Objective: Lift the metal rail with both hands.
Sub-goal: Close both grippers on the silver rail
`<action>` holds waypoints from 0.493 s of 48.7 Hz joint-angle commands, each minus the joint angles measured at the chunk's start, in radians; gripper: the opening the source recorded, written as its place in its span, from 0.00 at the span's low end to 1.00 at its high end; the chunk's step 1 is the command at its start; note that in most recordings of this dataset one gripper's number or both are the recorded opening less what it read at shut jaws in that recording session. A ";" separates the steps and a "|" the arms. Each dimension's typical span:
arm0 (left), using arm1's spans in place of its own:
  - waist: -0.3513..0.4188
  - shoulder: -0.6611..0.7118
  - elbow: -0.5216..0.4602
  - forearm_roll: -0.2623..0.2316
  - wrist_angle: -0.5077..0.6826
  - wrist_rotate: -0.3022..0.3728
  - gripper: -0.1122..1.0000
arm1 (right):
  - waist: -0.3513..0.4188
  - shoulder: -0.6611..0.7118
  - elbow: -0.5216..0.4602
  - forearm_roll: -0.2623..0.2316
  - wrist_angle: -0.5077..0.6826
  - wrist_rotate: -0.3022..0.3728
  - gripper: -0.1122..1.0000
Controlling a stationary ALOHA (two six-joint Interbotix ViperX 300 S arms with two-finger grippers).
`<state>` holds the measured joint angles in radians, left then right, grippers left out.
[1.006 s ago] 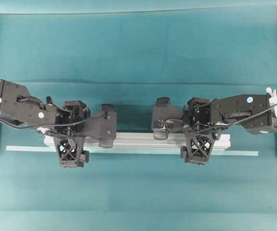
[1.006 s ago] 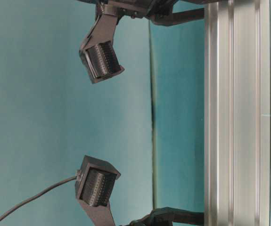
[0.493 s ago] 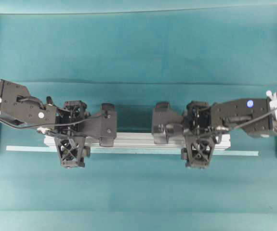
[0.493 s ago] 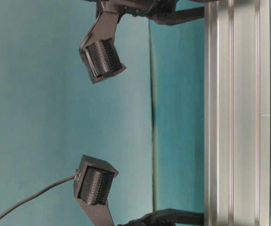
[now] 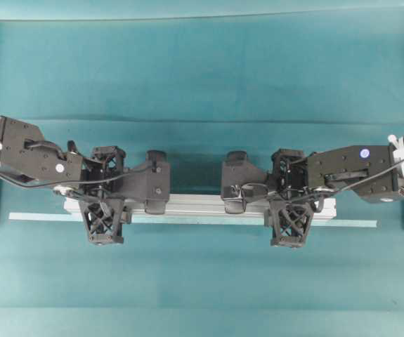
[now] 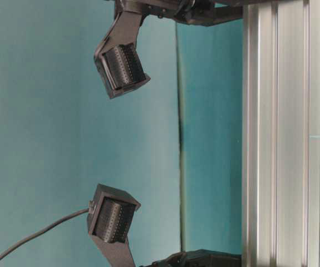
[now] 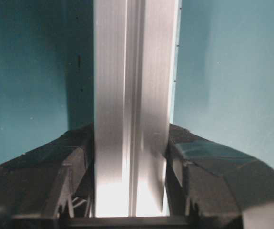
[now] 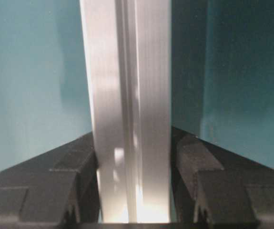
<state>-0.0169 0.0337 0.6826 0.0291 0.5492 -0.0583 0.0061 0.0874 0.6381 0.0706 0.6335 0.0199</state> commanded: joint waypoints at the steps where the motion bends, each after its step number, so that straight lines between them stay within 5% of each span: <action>1: -0.005 -0.012 -0.003 -0.002 -0.002 -0.003 0.43 | 0.002 0.008 -0.005 0.005 -0.002 0.000 0.41; 24: -0.005 -0.129 -0.032 0.000 0.120 0.003 0.43 | -0.012 -0.060 -0.043 0.005 0.095 0.000 0.41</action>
<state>-0.0184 -0.0460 0.6703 0.0276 0.6504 -0.0568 0.0000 0.0522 0.6136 0.0721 0.7026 0.0184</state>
